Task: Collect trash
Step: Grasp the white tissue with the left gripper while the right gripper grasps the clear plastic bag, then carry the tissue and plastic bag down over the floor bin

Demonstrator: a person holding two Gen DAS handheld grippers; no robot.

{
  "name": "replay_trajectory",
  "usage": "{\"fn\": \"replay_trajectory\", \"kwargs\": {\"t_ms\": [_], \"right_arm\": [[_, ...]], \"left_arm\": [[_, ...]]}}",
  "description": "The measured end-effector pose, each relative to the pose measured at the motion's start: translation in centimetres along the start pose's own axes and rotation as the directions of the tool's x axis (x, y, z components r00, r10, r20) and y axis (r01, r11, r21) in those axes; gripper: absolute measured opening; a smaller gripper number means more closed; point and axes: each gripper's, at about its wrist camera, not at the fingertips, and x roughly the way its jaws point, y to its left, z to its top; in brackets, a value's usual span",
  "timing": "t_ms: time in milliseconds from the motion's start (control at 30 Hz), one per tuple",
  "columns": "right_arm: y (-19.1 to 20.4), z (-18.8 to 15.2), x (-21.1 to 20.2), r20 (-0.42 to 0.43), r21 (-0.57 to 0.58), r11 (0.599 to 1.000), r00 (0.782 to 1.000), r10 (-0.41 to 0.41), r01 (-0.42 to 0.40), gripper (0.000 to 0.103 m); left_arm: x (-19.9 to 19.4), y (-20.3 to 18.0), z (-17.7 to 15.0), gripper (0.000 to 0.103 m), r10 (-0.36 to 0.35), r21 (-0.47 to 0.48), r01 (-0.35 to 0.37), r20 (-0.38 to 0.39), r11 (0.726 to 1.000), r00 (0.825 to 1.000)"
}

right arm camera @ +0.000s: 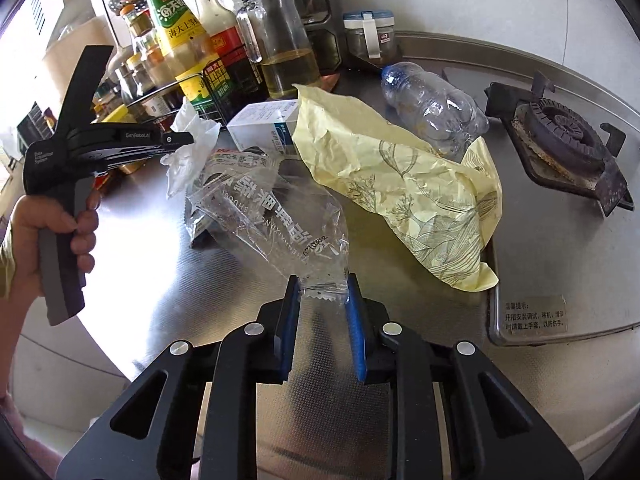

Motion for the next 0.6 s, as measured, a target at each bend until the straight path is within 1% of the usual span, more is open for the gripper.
{"fn": "replay_trajectory", "kwargs": {"t_ms": [167,300,433,600], "right_arm": [[1.4,-0.8,-1.7,0.020,-0.022,1.000,1.000,0.010,-0.009,0.024],[2.2,-1.8,-3.1,0.031,-0.025,1.000,0.999,0.012,-0.011,0.024],[3.0,-3.5,-5.2,0.041,-0.034,0.999,0.999,0.017,-0.016,0.024],[3.7,-6.4,-7.5,0.017,-0.051,0.998,0.999,0.044,-0.043,0.024]], "left_arm": [[-4.4,-1.1,-0.6,0.002,-0.016,0.026,0.015,0.056,1.000,0.998],[-7.5,-2.3,-2.1,0.002,-0.021,0.057,0.016,0.086,0.998,0.996],[-10.7,-3.0,-5.2,0.002,-0.033,0.082,0.025,0.100,0.996,0.994],[-14.6,-3.3,-9.5,0.002,-0.069,0.079,0.061,0.100,0.995,0.993]]}}
